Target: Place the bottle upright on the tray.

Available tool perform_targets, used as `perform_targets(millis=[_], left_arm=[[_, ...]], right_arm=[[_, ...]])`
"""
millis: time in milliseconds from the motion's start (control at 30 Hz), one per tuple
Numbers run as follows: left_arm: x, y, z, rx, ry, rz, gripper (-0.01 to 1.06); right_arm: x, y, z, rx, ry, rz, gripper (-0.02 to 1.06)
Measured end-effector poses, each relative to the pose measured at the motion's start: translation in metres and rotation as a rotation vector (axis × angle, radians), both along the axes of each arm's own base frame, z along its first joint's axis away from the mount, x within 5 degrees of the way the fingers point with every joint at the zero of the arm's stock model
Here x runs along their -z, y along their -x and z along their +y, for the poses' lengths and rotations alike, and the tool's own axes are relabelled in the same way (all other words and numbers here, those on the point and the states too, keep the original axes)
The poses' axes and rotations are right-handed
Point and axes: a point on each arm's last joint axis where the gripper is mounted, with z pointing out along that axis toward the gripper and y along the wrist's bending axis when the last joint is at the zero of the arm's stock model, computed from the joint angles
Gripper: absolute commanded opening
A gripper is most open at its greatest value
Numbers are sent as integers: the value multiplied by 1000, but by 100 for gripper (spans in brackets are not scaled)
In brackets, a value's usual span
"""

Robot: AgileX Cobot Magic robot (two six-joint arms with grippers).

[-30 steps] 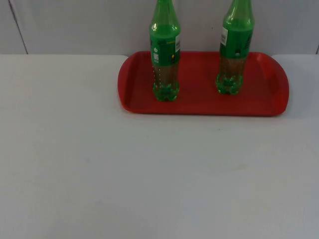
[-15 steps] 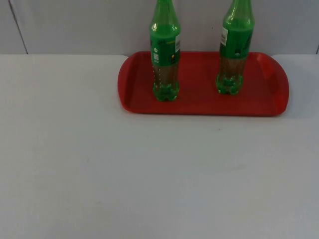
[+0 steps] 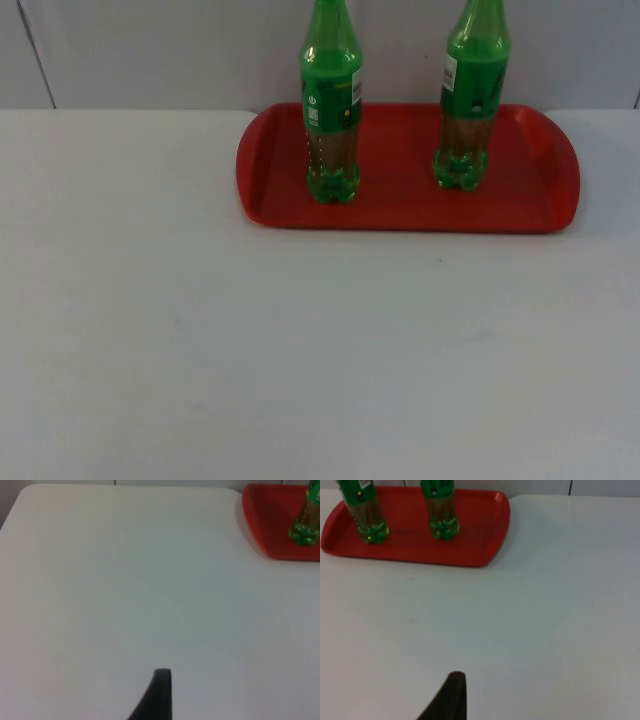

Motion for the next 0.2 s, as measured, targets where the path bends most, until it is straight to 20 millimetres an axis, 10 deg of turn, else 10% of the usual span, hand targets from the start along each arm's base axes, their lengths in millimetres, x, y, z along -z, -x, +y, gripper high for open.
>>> perform_targets(millis=[200], left_arm=[[0, 0, 0, -52, 0, 0, 85]], right_arm=[[0, 0, 0, 0, 0, 0, 105]])
